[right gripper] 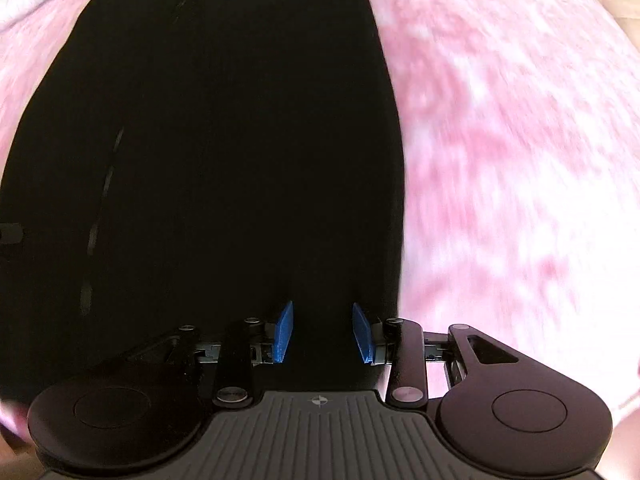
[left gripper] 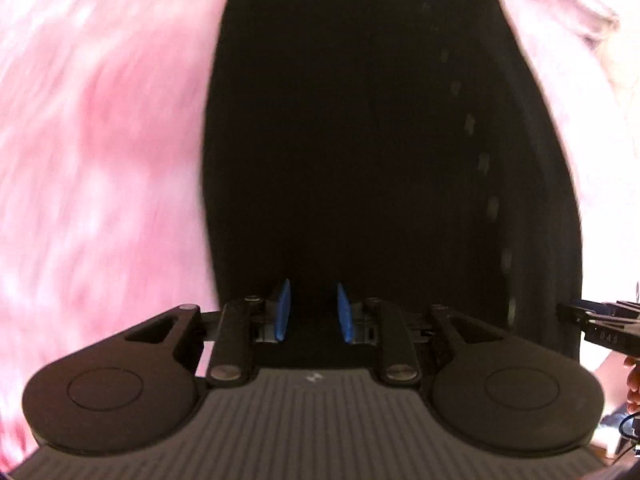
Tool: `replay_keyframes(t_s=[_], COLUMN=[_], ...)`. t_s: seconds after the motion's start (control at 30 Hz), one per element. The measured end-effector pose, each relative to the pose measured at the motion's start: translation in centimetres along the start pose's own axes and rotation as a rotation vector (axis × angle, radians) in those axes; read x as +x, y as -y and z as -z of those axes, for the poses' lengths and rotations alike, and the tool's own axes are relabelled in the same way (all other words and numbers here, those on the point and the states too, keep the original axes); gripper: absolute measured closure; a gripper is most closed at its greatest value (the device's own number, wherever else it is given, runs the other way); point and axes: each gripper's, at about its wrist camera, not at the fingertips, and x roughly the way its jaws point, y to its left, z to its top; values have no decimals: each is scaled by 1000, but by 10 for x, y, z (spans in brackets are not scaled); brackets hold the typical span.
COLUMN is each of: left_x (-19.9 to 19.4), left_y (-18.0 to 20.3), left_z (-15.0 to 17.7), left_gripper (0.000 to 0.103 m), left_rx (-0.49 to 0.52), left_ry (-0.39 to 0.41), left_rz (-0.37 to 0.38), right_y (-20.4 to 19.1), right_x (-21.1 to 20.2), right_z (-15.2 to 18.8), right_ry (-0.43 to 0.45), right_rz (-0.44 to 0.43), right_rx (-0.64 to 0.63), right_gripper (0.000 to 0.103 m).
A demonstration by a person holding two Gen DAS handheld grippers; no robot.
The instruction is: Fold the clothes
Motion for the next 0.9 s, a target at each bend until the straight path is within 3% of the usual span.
replay_keyframes(t_s=[0.13, 0.23, 0.3, 0.43, 0.63, 0.83, 0.9], left_x=[-8, -20, -31, -72, -147, -202, -212], left_y=[6, 21, 33, 66, 130, 173, 184], left_z=[36, 45, 46, 58, 108, 149, 154], left_gripper=[80, 79, 78, 75, 72, 68, 68], left_rx=[-26, -30, -54, -97, -99, -93, -96], left_ry=[-114, -120, -117, -6, 148, 253, 267], left_rz=[-34, -100, -133, -172, -230, -253, -266], right_y=[-8, -17, -17, -12, 5, 25, 38], right_x=[-14, -21, -36, -78, -144, -204, -216], right_z=[24, 26, 26, 32, 65, 90, 85], right_ry=[-59, -112, -79, 35, 124, 220, 237], right_rz=[7, 34, 20, -61, -95, -122, -133], right_rx=[-39, -80, -39, 4, -120, -162, -167], right_gripper=[66, 66, 66, 66, 66, 66, 66])
